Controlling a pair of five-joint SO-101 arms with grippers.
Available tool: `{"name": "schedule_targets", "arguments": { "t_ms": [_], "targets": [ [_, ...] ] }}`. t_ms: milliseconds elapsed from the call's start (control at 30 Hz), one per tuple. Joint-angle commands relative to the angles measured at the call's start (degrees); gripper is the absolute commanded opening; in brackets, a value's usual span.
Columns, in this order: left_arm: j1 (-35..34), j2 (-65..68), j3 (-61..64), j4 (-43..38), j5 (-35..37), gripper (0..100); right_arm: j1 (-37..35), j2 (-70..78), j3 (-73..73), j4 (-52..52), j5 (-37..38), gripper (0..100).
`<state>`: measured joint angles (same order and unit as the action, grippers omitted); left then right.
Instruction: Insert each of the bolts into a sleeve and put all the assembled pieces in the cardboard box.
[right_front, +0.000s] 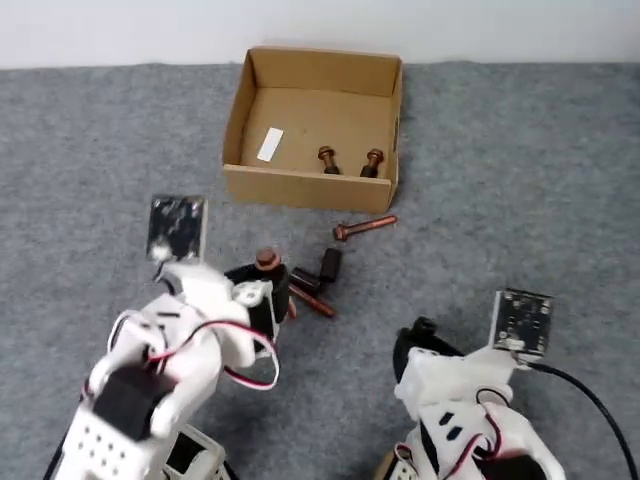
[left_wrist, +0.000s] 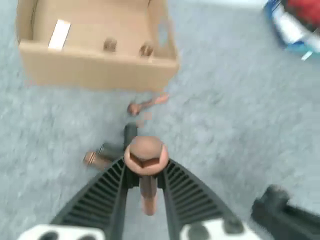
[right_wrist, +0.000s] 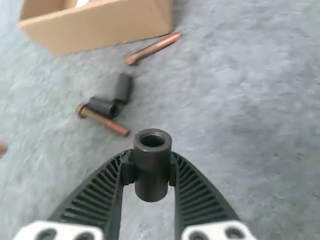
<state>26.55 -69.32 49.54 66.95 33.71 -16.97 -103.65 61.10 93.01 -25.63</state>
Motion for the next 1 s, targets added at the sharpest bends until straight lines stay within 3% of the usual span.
{"name": "schedule_targets", "arguments": {
  "t_ms": [0, 167, 333, 433, 600, 967],
  "targets": [
    [0.1, -8.4, 5.1, -10.9, -3.9, 0, -5.8, -0.3, -1.5, -1.6, 0.6, 0.8],
    [0.3, -17.9, 13.4, -20.0, -9.5, 0, -14.9, -0.3, -0.2, -1.8, 5.3, 0.8],
    [5.0, -23.1, 14.9, -20.8, -9.1, 0, -22.5, -0.2, 0.4, -2.6, 9.8, 0.8],
    [6.5, -23.9, 14.4, -20.9, -5.3, 0, -26.4, -0.2, 0.9, -3.6, 11.3, 0.8],
    [6.8, -23.7, 13.7, -20.6, 0.9, 0, -29.7, -0.2, 2.3, -7.0, 16.0, 0.9],
    [14.0, -24.1, 13.6, -12.3, 1.0, 0, -30.5, -0.3, 3.1, -10.0, 19.1, 0.9]
  ]
}}
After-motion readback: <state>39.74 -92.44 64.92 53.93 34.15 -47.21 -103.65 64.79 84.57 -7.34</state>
